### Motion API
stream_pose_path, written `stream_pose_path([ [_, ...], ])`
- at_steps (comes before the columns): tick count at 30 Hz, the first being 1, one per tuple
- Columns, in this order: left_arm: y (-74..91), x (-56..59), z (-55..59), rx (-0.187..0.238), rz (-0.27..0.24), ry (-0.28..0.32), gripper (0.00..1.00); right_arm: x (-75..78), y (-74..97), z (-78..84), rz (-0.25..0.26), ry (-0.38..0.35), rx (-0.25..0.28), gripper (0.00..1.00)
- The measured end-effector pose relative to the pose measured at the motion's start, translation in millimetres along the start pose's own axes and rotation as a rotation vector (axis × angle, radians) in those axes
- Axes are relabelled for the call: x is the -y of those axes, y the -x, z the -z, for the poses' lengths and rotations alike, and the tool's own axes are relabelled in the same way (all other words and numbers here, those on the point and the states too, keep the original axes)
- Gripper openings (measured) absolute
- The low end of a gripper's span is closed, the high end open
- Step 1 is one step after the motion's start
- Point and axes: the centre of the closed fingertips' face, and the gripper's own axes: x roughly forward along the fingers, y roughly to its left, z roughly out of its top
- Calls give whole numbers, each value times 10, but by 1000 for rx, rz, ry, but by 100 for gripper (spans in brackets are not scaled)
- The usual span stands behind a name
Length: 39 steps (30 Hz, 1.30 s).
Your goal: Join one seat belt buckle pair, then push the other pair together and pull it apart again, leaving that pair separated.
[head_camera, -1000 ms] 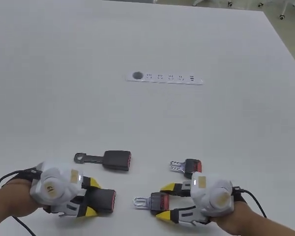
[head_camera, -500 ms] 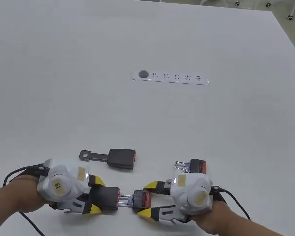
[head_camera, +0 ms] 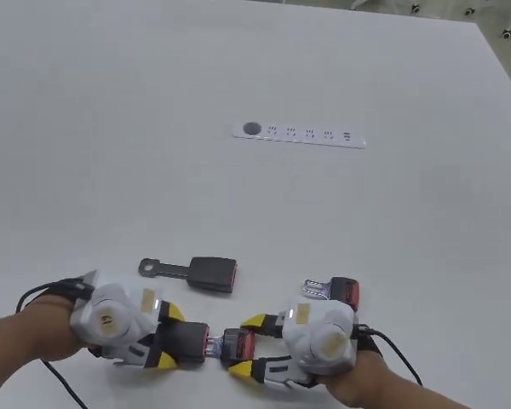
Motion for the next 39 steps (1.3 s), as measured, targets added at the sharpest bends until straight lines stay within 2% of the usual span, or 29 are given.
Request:
stream_pose_path([
  [4, 1, -3, -5, 5, 4, -2, 34, -9, -48, -47, -5, 4, -3, 35],
  [9, -15, -4, -6, -11, 23, -34, 34, -52, -130, -112, -7, 3, -8, 35],
  [10, -14, 16, 11, -20, 36, -40, 34, -48, -114, -90, -5, 3, -28, 35],
  [11, -13, 7, 2, -12, 29, -41, 34, -41, -116, -105, -5, 7, -16, 35],
  [23, -11, 16, -20, -20, 34, -49, 34, -54, -112, -85, -4, 19, -31, 35],
  [39, 19, -10, 5, 65, 32, -30, 34, -59, -98, -85, 7, 49, -7, 34],
])
